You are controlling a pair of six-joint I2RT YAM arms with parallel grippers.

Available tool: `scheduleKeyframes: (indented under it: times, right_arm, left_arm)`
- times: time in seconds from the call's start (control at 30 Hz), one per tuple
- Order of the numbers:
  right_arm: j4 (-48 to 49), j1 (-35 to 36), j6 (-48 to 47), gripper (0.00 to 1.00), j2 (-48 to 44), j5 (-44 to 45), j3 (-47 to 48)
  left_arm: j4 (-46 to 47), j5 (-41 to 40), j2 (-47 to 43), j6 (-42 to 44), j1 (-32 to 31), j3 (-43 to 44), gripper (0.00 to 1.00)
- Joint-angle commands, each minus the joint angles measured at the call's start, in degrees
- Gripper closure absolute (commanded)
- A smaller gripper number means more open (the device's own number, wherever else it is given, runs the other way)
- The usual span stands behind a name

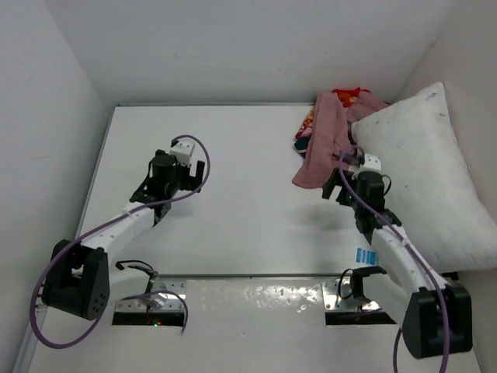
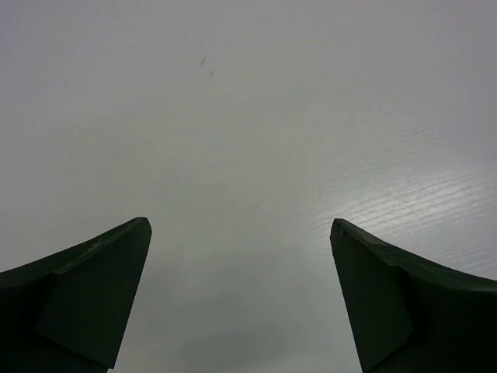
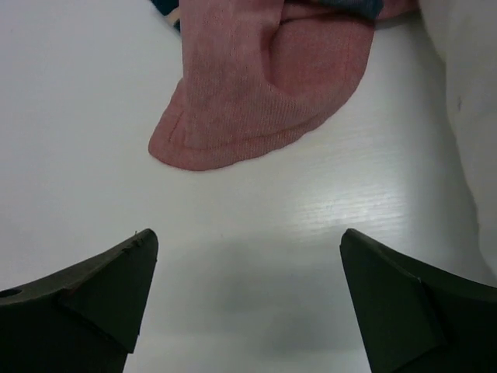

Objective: Put the pillow into the pillowcase

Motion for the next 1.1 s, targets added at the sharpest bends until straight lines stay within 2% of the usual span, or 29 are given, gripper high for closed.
scheduleKeyframes:
  times: [0.0,0.03,0.07,0.1,0.13,0.17,0.2,0.23,0.27,0.3,0.33,0.4,0.43,0.63,0.7,0.73,0.77,0.83,0.87,0.97,1.03,1.07]
  right_arm:
    - [-4.30,-0.16,-2.59,0.02,7.55,3.71,13.38]
    - [-6.50,-0.16,-3.47,0.03,10.30,4.59,17.33]
    - [-11.66,-0.07,-3.91,0.04,13.37,6.60,25.81]
    - [-14.49,-0.16,-4.44,0.10,19.93,7.49,30.16]
    - [-16.96,-0.16,-5.22,0.18,23.30,8.28,34.81]
    - [-22.20,-0.16,-5.67,0.29,26.55,8.99,43.47]
    - [-24.52,0.02,-5.93,0.55,29.89,9.60,47.21]
    - [-27.58,-0.16,-5.59,0.64,36.63,10.13,51.08]
    - [-28.66,-0.33,-4.97,0.65,39.91,10.48,57.03]
    - [-29.37,-0.42,-3.58,0.61,42.82,10.14,59.44]
    - [-29.72,-0.51,-2.95,0.36,48.33,10.05,61.56]
    - [-30.60,0.01,-1.64,0.23,53.63,9.79,67.27]
    - [-31.91,0.28,-1.28,0.14,59.14,10.48,69.20]
    - [-40.25,1.69,0.48,0.11,75.35,16.02,86.33]
    - [-42.11,2.12,0.83,0.15,79.75,15.07,88.73]
    - [-42.90,2.82,0.48,0.21,80.54,11.84,90.21]
    - [-42.91,3.18,0.13,0.44,81.42,9.63,90.58]
    - [-40.38,5.71,-2.32,0.76,80.82,3.50,90.76]
    - [-39.40,6.77,-3.72,1.00,79.25,2.24,90.84]
    - [-33.52,11.43,-7.32,1.00,75.29,-6.27,92.77]
    - [-25.37,14.69,-8.22,1.00,69.94,-13.55,93.22]
    - [-21.85,15.48,-7.79,1.00,67.57,-21.86,92.44]
  left_arm:
    - [3.20,-5.47,-0.60,0.49,-0.53,2.19,0.00]
    - [3.21,-4.62,-0.25,2.33,-0.53,2.89,0.00]
    - [3.21,-3.56,0.45,8.35,-0.53,3.33,0.00]
    - [3.21,-3.03,0.90,10.15,-0.62,3.69,0.00]
    - [3.30,-3.81,1.25,10.51,-0.53,4.47,0.00]
    - [2.95,-3.99,1.60,9.73,-0.45,5.09,0.00]
    - [1.82,-2.77,1.69,9.81,-0.36,5.53,0.00]
    - [1.37,-1.80,1.87,10.16,-0.27,6.06,0.00]
    - [0.84,-0.92,2.22,10.08,-0.27,6.67,0.00]
    - [0.14,-0.31,2.48,9.64,-0.18,7.03,0.00]
    - [-0.13,-0.21,2.74,8.68,-0.09,7.38,0.00]
    - [-0.65,-0.47,2.92,7.80,0.17,8.08,0.00]
    - [-0.74,-0.65,2.92,7.62,0.26,8.08,0.00]
    - [-2.59,-1.09,3.45,7.62,0.26,9.05,0.00]
    - [-2.42,-1.44,3.54,7.88,0.35,9.23,0.00]
    - [-2.15,-1.62,3.97,8.14,0.43,9.23,0.00]
    - [-1.37,-2.31,4.15,8.14,0.43,9.23,0.00]
    - [-0.48,-3.20,5.20,8.06,0.35,9.66,0.00]
    - [0.48,-4.94,5.64,7.80,0.43,9.84,0.00]
    - [2.58,-8.55,6.96,5.08,1.05,11.16,0.00]
    - [2.86,-8.91,7.67,1.13,2.27,12.64,0.00]
    - [2.77,-8.91,7.84,-0.19,3.67,13.09,0.00]
